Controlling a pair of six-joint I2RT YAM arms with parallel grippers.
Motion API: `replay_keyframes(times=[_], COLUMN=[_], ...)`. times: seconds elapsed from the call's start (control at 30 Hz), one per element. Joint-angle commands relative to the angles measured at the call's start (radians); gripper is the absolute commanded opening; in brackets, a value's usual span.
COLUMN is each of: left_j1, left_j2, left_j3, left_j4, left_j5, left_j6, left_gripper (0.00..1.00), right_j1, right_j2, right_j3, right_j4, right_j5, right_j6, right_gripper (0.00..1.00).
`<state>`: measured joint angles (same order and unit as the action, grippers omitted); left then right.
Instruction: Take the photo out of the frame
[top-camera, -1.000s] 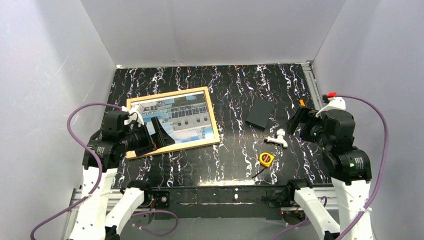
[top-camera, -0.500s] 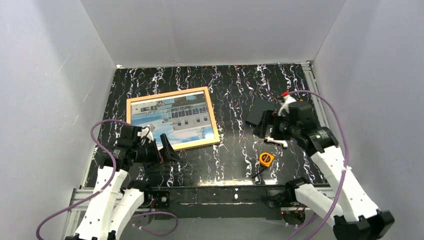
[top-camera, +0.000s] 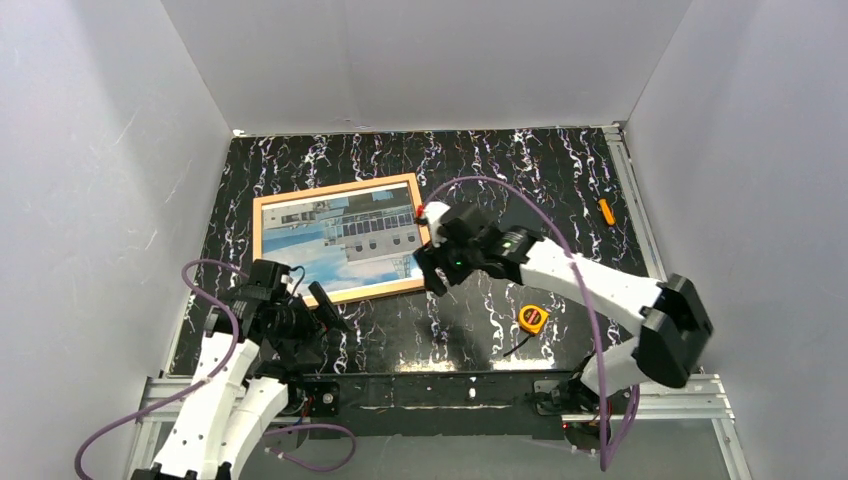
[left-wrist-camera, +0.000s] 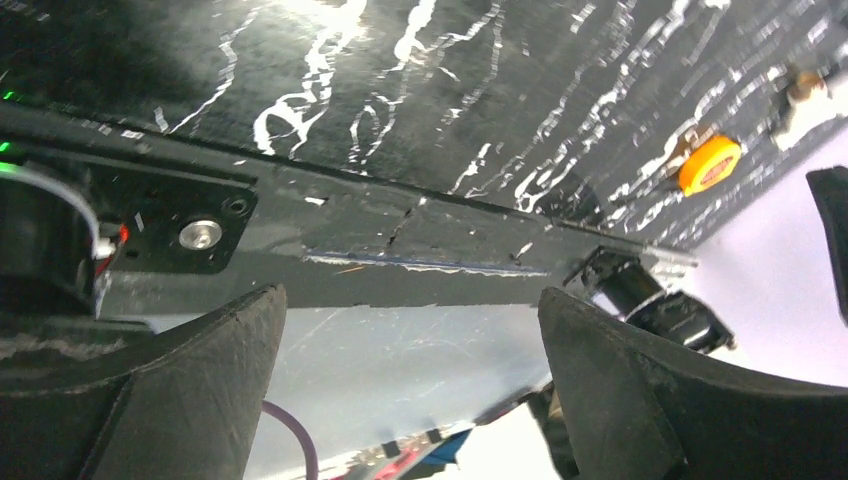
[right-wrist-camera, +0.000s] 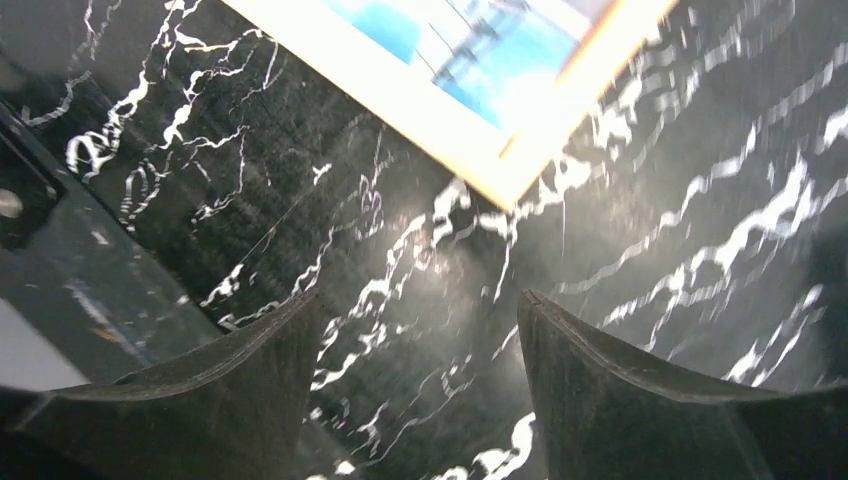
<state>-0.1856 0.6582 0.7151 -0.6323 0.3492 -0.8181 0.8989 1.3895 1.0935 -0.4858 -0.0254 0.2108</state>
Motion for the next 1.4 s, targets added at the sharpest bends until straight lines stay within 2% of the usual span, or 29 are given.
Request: replay_keyframes(times=[0.0,0.17,0.37,0.43,0.5,0.53,0.6,0.73,1.03,1.1,1.37], left_j1=[-0.004,-0.004,0.008,0.040,0.118,0.161,0.259,0.338,0.382,0.383,0.383], left_j2=[0.073,0.137,0.231,0.278,0.319,0.340,0.364,0.413,0.468,0.461,0.472], left_j3=[0.044,0.105,0.170,0.201,0.206,0.196,0.172,0.153,0.129,0.109,0.118], left_j4=[-0.274,-0.378,-0.328,-0.333,-0.316,-0.294,-0.266,-0.237,-0.221,-0.199,-0.194], left_j5=[-0.175,-0.299,-0.293,-0.271,-0.196,-0.113,-0.016,0.071,0.045,0.047,0.020], left_j6=[-0.138,-0.226,-0.179,-0.164,-0.148,-0.143,-0.148,-0.162,-0.197,-0.207,-0.207], left_gripper=[1.00,1.00,1.00,1.00,1.00,1.00,1.00,1.00,1.00,0.94,0.96], right_j1=[0.069,0.116,0.146,0.153,0.162,0.166,0.175,0.202,0.209,0.211,0.210], right_j2=[0.122,0.281,0.426,0.457,0.485,0.496,0.513,0.533,0.569,0.568,0.568], right_j3=[0.128,0.231,0.336,0.348,0.357,0.361,0.361,0.358,0.329,0.314,0.277], right_j4=[0.084,0.065,0.008,0.007,0.005,0.006,0.012,0.030,0.082,0.099,0.144], right_j5=[0.074,0.101,0.148,0.143,0.148,0.149,0.150,0.136,0.182,0.200,0.221], right_j6=[-0.332,-0.527,-0.605,-0.620,-0.628,-0.632,-0.637,-0.642,-0.651,-0.658,-0.678], right_gripper=[0.78,0.80,0.76,0.75,0.73,0.73,0.71,0.69,0.62,0.60,0.59])
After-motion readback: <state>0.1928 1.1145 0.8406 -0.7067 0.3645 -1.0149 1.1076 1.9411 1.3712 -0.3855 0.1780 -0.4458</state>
